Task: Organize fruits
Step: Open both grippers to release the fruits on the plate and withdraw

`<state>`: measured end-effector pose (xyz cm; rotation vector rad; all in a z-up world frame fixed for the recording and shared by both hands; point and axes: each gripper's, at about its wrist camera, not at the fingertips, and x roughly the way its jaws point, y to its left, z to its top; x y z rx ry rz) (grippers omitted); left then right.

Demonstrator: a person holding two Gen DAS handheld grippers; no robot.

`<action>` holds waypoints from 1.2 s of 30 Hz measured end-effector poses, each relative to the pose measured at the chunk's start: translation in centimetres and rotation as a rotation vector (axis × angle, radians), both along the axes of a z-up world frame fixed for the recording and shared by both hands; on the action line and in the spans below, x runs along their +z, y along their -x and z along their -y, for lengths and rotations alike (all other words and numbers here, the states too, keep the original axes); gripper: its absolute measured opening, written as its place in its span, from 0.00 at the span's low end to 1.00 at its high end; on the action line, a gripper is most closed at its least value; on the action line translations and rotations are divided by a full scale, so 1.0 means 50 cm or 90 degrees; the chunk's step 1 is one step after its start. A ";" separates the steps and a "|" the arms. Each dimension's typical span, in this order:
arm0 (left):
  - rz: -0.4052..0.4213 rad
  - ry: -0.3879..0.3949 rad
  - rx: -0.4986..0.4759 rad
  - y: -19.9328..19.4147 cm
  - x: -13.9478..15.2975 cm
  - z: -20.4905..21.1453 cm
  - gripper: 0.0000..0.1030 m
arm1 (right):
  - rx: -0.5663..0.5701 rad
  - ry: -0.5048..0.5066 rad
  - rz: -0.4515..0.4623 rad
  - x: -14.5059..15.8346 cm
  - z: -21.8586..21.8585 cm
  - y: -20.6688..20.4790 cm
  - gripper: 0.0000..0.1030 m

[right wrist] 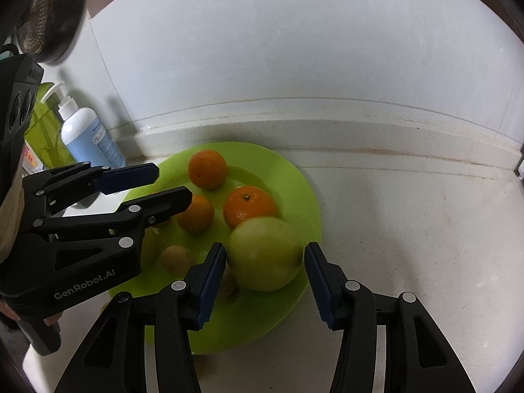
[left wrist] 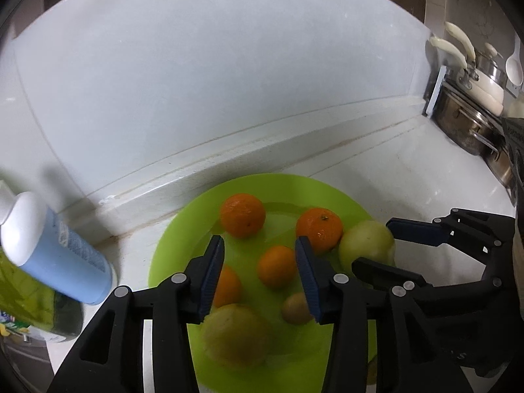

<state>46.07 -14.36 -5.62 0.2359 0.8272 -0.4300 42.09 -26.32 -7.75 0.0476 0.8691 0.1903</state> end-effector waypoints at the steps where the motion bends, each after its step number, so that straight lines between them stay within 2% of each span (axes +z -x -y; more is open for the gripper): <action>1: 0.003 -0.002 0.005 0.003 0.004 -0.005 0.47 | -0.002 0.003 0.004 0.003 -0.002 0.003 0.50; 8: 0.033 -0.004 0.032 0.042 0.041 -0.033 0.50 | -0.007 0.003 0.028 0.035 -0.007 0.036 0.50; 14: 0.048 0.021 0.047 0.088 0.074 -0.058 0.52 | -0.004 0.009 0.060 0.074 -0.020 0.080 0.50; 22: 0.077 0.045 0.073 0.161 0.119 -0.096 0.64 | -0.010 0.024 0.114 0.124 -0.040 0.149 0.50; 24: 0.085 0.050 0.082 0.181 0.127 -0.107 0.67 | -0.011 0.028 0.125 0.134 -0.045 0.167 0.57; 28: 0.088 0.054 0.097 0.216 0.132 -0.126 0.69 | -0.009 0.028 0.135 0.142 -0.055 0.198 0.57; 36: 0.084 0.051 0.109 0.270 0.119 -0.151 0.69 | -0.006 0.021 0.118 0.123 -0.074 0.235 0.57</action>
